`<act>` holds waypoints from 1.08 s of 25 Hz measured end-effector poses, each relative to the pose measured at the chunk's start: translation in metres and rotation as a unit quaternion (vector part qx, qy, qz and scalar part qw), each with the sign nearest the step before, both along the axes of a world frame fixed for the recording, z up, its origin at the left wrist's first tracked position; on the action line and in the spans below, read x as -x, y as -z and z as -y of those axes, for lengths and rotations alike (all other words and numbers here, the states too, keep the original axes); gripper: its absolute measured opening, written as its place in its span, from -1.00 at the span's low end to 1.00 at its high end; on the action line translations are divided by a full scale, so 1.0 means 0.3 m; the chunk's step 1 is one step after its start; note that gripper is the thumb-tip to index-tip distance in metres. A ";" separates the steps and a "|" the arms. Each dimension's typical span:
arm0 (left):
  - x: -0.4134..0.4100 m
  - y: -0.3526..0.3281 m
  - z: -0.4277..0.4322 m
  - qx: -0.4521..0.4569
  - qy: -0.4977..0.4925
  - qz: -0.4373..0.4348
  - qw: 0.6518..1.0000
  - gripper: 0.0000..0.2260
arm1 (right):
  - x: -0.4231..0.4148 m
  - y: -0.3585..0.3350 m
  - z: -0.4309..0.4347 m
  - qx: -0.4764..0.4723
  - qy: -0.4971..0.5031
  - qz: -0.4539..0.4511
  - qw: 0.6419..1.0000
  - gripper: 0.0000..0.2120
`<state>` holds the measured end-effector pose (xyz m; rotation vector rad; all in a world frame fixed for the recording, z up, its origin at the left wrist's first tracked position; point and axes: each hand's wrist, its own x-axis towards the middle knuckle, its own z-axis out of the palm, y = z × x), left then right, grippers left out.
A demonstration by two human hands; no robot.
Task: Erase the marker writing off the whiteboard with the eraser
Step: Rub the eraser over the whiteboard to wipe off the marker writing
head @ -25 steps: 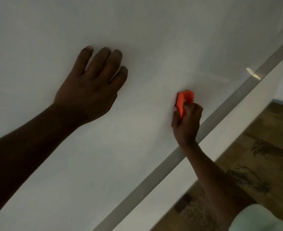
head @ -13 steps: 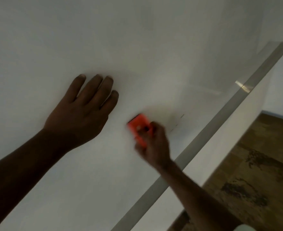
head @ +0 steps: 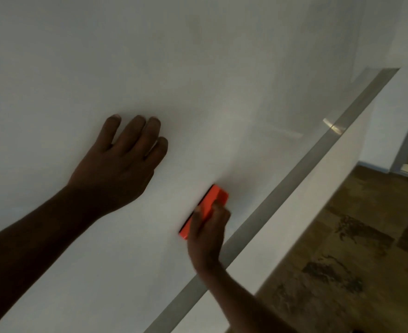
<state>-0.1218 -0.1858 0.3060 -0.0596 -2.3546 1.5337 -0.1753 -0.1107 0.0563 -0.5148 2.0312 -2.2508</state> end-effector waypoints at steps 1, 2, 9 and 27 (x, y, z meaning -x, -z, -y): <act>0.002 0.010 -0.002 0.000 0.001 0.015 1.000 -0.69 | -0.056 0.023 -0.011 -0.006 -0.038 -0.024 0.999 -0.71; 0.003 0.014 0.003 0.003 0.002 0.028 1.000 -0.69 | -0.030 0.047 -0.011 -0.018 -0.047 -0.049 0.998 -0.72; 0.010 0.033 0.013 0.013 0.013 0.026 0.999 -0.68 | 0.569 0.031 0.026 -0.102 0.103 0.218 0.965 -0.63; -0.241 -0.465 -0.017 0.044 -0.015 -0.212 0.976 -0.67 | 0.261 -0.725 0.015 0.081 -0.126 -0.710 0.688 -0.43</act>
